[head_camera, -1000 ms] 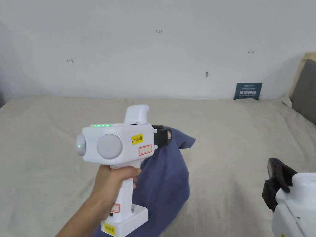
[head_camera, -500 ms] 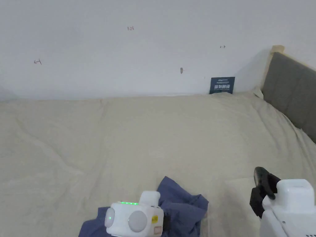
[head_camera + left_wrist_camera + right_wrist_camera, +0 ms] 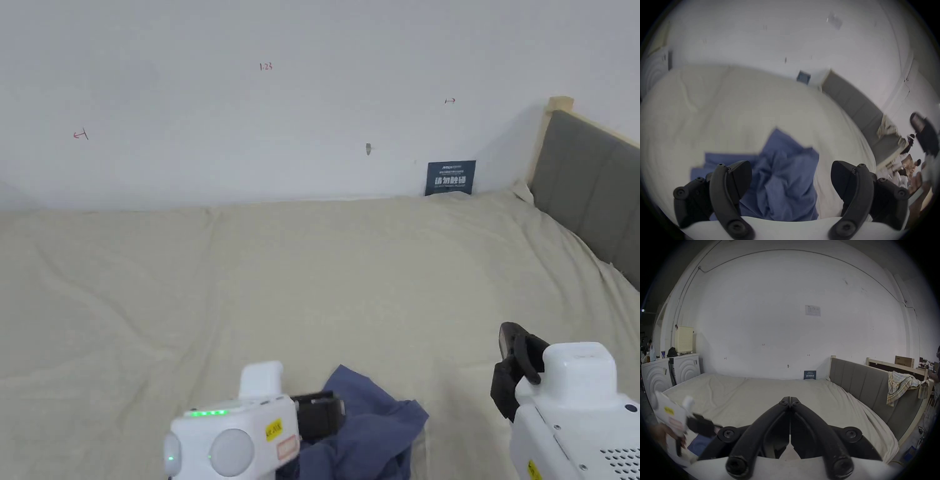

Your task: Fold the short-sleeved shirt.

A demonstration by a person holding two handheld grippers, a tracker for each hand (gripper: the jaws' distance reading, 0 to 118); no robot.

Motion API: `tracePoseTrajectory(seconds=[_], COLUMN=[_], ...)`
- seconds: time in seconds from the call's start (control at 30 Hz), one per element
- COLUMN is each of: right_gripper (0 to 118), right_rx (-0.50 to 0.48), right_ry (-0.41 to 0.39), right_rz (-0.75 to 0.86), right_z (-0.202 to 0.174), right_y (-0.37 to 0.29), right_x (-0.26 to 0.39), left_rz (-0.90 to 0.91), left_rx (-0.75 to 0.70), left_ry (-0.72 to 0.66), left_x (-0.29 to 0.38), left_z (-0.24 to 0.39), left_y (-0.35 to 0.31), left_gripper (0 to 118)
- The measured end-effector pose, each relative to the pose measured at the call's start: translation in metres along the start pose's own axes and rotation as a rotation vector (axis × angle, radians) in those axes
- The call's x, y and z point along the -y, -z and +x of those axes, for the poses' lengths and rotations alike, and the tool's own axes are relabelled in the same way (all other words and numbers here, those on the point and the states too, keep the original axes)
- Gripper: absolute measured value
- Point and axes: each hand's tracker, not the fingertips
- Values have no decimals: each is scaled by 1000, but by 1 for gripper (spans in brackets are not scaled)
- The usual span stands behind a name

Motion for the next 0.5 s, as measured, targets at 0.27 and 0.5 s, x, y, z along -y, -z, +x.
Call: tracePoseTrajectory(seconds=[0.27,0.5], right_gripper=[0,0], right_rx=[5,-8], right_ry=[11,9], right_rz=[70,112], right_z=[-4,-10], right_y=[0,2], right_x=[-23,-36], left_rz=[440,600], left_rx=[-235,-405], left_ry=[138,192], left_x=[-60,-54], left_z=[-12,-45], left_y=[-104,-141], left_gripper=[102,90])
